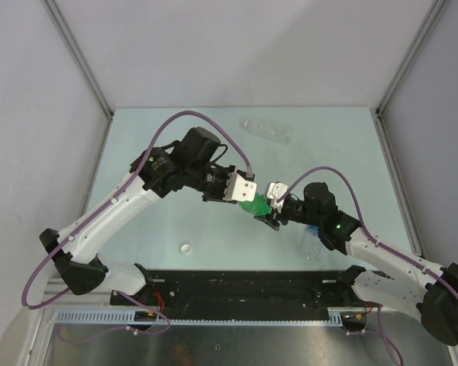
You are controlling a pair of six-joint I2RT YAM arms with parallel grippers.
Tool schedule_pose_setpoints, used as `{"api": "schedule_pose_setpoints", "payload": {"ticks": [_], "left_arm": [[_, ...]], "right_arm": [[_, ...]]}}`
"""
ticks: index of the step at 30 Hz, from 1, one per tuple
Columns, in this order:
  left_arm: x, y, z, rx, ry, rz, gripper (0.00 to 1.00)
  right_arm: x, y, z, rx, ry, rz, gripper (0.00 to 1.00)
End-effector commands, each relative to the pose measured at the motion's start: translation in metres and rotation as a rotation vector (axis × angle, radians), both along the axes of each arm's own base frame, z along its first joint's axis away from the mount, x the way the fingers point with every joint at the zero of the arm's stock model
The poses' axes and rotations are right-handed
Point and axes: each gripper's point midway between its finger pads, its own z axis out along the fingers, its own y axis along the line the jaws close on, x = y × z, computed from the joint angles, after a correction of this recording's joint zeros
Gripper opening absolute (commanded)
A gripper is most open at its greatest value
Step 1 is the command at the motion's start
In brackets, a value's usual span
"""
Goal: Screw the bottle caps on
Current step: Screw the bottle cap onto the plastic bottle.
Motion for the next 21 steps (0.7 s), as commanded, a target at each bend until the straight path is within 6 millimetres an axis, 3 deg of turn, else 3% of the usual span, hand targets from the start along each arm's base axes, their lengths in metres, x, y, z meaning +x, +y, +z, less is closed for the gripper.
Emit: {"api": "schedule_pose_setpoints", "payload": {"ticks": [1,7,21], "left_arm": [[-0.004,0.003,-0.016,0.050,0.010,-0.002,0.18],[-0.011,0.012,-0.050,0.163,-0.008,-0.034,0.19],[-0.018,-0.001,-0.032,0.086,0.036,-0.045,0.21]], "right_arm": [[-0.005,0.010,0.053,0.141,-0.120,0.056,0.00],[-0.015,0.010,0.071,0.190,-0.151,0.092,0.00],[-0.024,0.008,0.089,0.253,-0.196,0.123,0.00]]}}
